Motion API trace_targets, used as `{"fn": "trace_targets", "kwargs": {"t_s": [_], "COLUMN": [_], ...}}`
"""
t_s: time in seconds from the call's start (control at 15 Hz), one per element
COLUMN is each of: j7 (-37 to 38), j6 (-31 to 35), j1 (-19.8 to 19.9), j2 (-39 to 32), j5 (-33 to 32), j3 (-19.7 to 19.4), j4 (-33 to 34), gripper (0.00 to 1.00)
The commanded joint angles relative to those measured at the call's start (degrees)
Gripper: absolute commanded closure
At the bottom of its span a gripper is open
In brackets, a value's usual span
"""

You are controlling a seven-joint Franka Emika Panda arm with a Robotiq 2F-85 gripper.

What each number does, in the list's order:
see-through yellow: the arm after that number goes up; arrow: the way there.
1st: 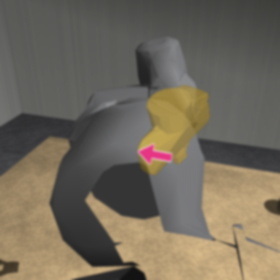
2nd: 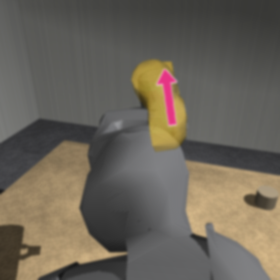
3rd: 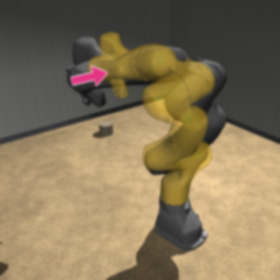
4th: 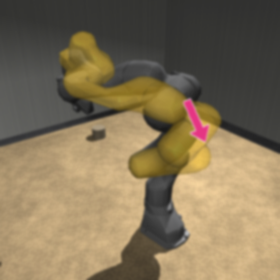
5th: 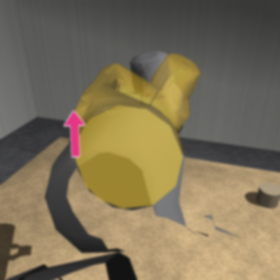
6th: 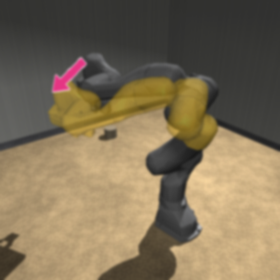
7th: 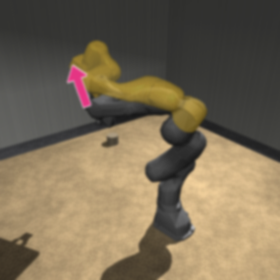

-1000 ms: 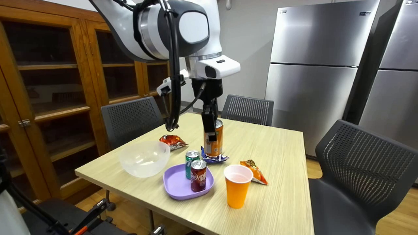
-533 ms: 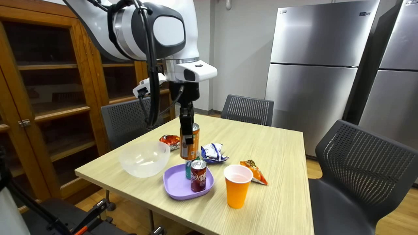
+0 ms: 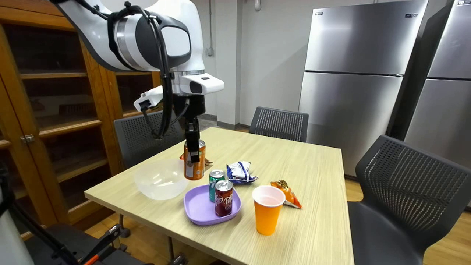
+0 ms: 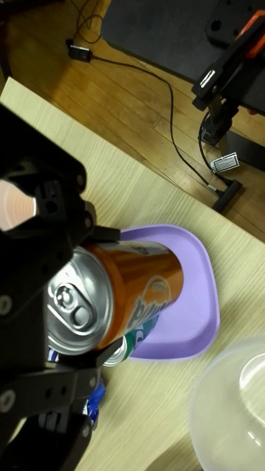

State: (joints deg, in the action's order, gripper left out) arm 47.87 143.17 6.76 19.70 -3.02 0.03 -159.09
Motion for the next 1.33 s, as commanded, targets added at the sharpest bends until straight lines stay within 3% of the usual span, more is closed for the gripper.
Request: {"fn": "trace_targets", "kwargs": {"t_s": [0.0,0.4,0.73,1.27], "j7": [0.14,1.65,3.90,10.30], "j6": [0.41,3.50,9.78,19.16], "j1": [0.03,0.39,0.48,-1.82], "j2": [-1.84,-8.63,-15.06,-25.26], "j5": [0.59,-1.53,-4.43,-12.56], "j3": [2.50,3.69,2.79,-2.26], "j4": [0.04,1.15,2.37,6.06], "gripper": [0.62,0.62,0.62,0.62]}}
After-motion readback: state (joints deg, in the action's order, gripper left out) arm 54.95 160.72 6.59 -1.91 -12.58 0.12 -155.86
